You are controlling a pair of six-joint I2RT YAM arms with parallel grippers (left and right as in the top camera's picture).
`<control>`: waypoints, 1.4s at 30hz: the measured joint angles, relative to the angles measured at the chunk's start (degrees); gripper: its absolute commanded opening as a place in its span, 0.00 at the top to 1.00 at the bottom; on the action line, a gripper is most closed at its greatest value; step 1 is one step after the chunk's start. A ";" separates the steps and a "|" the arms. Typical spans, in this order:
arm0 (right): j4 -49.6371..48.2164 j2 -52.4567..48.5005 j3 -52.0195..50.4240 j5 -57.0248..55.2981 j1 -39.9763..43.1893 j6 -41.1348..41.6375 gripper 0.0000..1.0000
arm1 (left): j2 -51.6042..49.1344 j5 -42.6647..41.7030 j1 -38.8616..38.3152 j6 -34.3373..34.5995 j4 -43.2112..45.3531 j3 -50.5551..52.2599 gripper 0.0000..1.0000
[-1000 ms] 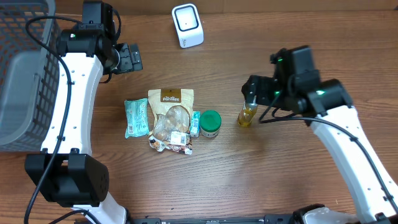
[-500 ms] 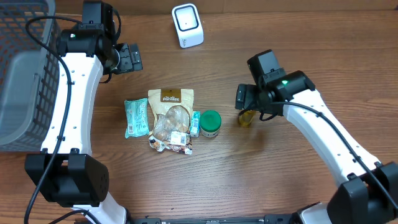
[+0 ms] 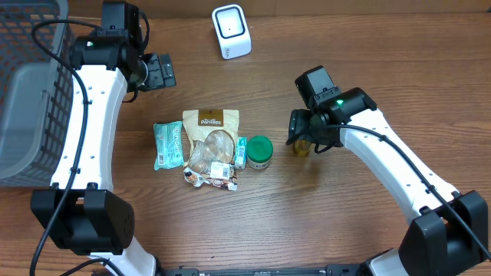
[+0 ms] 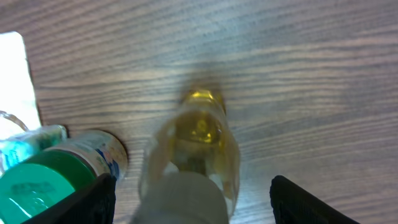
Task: Scan the item barcode
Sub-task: 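Move the right gripper over the yellow bottle, then lower the right gripper around the yellow bottle and close it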
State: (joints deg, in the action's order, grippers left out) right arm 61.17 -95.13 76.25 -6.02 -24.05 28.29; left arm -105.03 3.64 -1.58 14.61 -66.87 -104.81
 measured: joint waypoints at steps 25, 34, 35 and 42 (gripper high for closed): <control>-0.44 -0.66 -0.02 -0.20 0.02 -0.11 0.23 | 0.00 0.00 0.00 0.00 0.00 0.00 0.00; -1.07 -0.68 -0.02 -0.79 0.02 0.02 0.29 | 0.00 0.00 0.00 0.02 0.00 0.00 0.00; -1.11 -0.68 -0.02 -0.87 0.02 -0.04 0.30 | 0.00 0.00 0.00 0.00 0.00 0.00 0.00; -2.89 -0.68 -0.02 -1.49 0.02 0.00 0.36 | 0.00 0.00 0.00 0.00 0.00 0.00 0.00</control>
State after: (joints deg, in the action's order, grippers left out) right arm 58.28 -95.81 76.23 -7.51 -24.03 28.29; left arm -105.03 3.64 -1.58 14.61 -66.87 -104.81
